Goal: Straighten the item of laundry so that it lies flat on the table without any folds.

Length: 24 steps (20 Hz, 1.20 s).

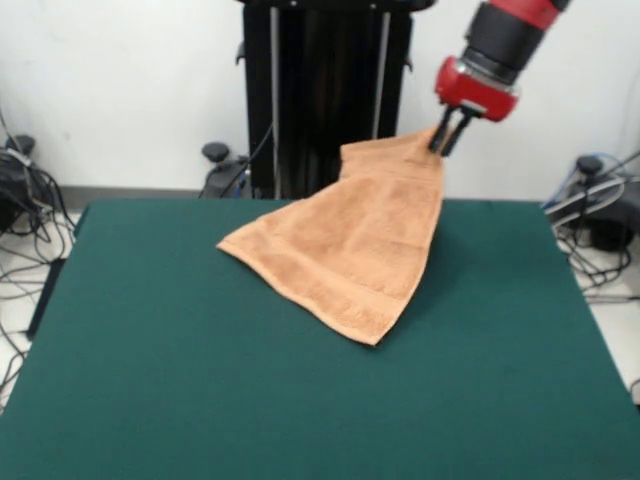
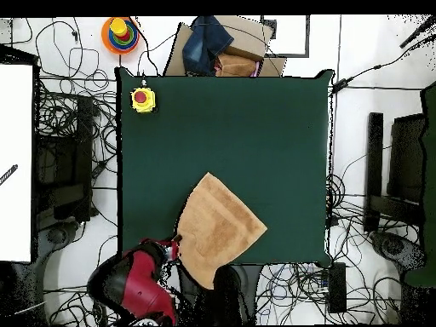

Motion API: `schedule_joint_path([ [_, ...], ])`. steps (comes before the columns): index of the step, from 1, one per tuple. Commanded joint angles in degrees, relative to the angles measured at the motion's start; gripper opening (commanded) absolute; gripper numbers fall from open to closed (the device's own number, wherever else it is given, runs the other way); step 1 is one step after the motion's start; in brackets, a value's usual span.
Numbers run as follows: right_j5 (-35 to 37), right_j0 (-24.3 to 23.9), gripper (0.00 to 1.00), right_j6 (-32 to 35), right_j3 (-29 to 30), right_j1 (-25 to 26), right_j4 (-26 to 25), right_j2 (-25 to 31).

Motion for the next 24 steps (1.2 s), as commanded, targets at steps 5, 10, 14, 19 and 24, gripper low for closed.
schedule_joint_path([
  [5, -10.5, -8.7, 0.0, 27.4, -8.2, 8.0, -14.1, 6.1],
  [10, -12.7, -13.8, 0.0, 26.5, -8.9, 8.2, -22.9, 6.7],
  [14, -7.2, -16.8, 0.0, 20.6, -9.7, 4.8, -27.1, 5.6],
  [19, -7.3, -20.0, 0.0, 23.0, -10.0, 4.3, -29.7, 6.5],
  [24, -7.8, -22.3, 0.0, 23.8, -10.0, 4.3, -32.0, 6.9],
])
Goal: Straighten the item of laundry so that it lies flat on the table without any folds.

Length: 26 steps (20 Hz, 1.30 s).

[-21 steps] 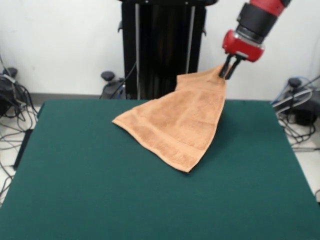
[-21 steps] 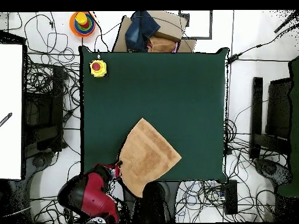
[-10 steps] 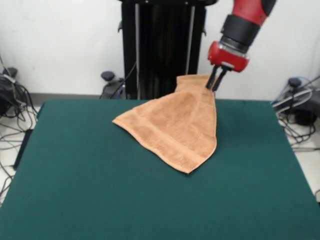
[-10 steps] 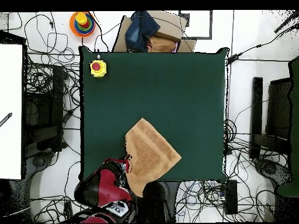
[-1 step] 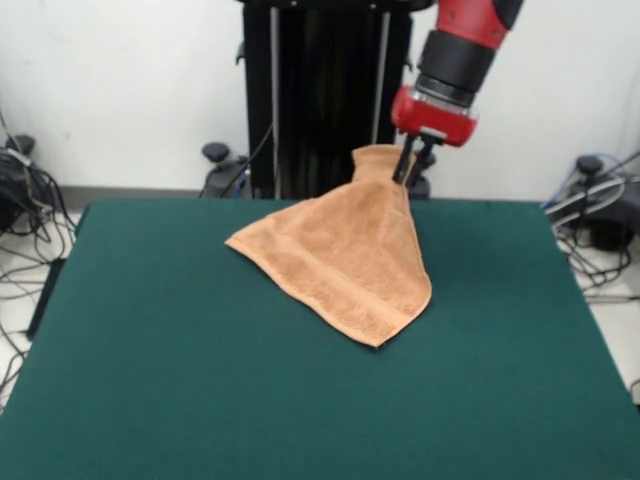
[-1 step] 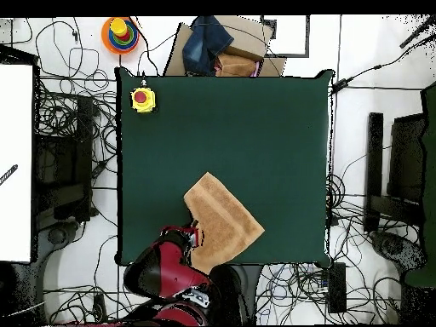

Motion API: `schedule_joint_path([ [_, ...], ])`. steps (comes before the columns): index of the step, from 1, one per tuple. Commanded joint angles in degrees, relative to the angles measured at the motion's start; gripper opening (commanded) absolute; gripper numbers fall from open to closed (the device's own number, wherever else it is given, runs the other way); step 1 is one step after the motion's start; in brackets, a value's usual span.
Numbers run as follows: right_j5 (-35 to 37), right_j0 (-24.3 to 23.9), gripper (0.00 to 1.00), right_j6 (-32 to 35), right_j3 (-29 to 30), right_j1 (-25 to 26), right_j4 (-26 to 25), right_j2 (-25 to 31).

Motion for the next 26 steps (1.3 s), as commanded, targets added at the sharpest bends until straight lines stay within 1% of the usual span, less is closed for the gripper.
schedule_joint_path([
  [1, 2.4, -3.7, 0.0, 14.1, -6.4, -0.1, -4.0, 5.5],
  [4, 0.9, -3.1, 0.0, 16.1, -5.9, 0.7, -3.3, 6.1],
  [11, -0.4, -0.4, 0.0, 16.0, -6.0, 1.9, -1.6, 5.3],
  [14, -0.9, -0.5, 0.0, 18.6, -5.4, 2.6, -1.1, 6.6],
  [17, -0.1, -5.2, 0.0, 22.8, -4.8, 3.2, -6.2, 12.8],
  [19, 0.5, -6.3, 0.0, 23.4, -5.0, 3.5, -7.0, 14.8],
  [26, -0.9, -3.2, 0.0, 23.3, -7.9, 6.4, -4.1, 14.9],
])
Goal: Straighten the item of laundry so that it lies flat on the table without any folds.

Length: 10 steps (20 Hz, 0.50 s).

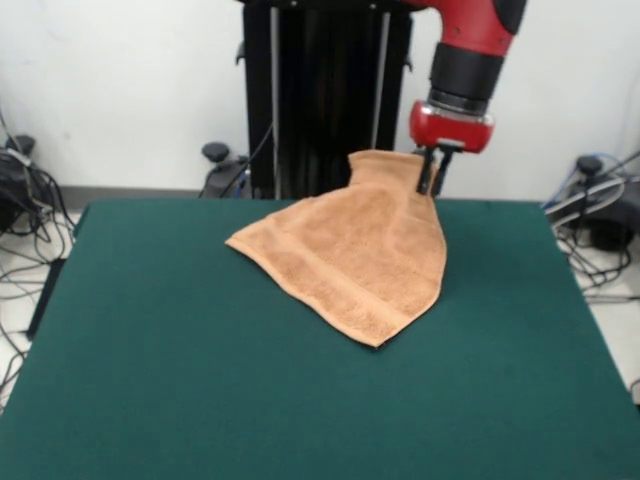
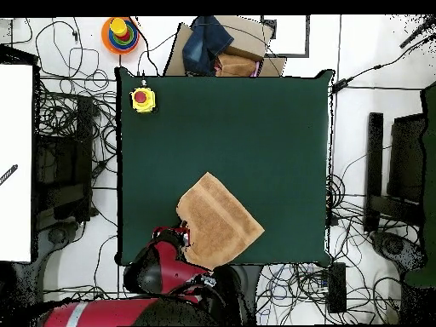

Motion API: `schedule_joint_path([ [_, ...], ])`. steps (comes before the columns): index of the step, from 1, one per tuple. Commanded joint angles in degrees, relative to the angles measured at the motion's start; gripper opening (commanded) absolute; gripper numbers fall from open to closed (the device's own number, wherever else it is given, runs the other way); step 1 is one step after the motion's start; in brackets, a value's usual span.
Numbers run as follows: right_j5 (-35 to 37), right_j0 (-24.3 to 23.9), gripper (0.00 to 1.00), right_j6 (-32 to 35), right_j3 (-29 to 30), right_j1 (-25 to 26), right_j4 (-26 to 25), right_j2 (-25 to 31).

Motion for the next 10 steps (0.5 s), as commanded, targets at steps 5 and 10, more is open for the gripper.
schedule_joint_path([
  [5, -1.4, 4.1, 0.0, 19.0, -10.5, 7.1, 2.8, 7.6],
  [10, -1.9, 6.0, 0.0, 18.9, -12.1, 8.8, 2.8, 6.6],
])
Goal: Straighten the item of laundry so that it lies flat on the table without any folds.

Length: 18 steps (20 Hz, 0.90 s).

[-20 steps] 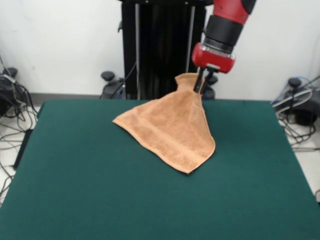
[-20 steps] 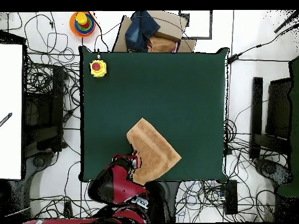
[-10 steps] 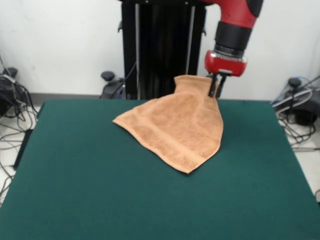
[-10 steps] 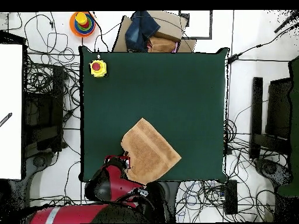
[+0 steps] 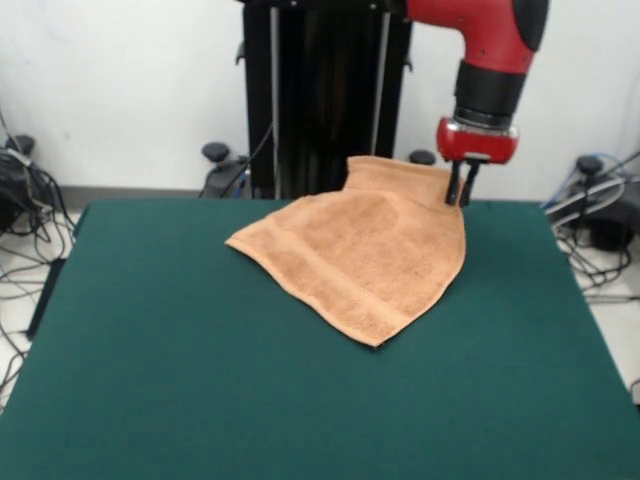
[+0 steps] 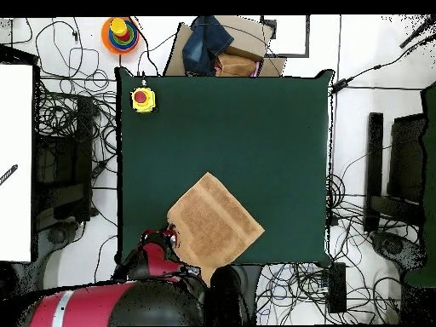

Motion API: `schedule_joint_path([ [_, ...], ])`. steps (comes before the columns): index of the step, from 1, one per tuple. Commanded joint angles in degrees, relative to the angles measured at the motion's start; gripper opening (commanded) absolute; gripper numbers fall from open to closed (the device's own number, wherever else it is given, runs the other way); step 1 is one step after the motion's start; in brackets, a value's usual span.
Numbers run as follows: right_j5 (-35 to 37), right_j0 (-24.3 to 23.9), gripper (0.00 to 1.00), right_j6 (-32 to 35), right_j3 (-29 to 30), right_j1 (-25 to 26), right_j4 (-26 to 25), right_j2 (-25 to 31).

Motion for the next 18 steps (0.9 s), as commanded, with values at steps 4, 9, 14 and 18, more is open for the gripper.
schedule_joint_path([
  [4, -2.0, 3.4, 0.0, 16.4, -9.1, 4.5, 3.1, 4.1],
  [9, -1.9, 3.7, 0.0, 17.6, -8.8, 4.8, 3.6, 4.1],
  [14, -1.3, 4.0, 0.0, 17.8, -8.5, 4.5, 4.2, 4.0],
  [18, 0.0, 4.3, 0.0, 18.3, -7.9, 4.2, 5.7, 4.1],
])
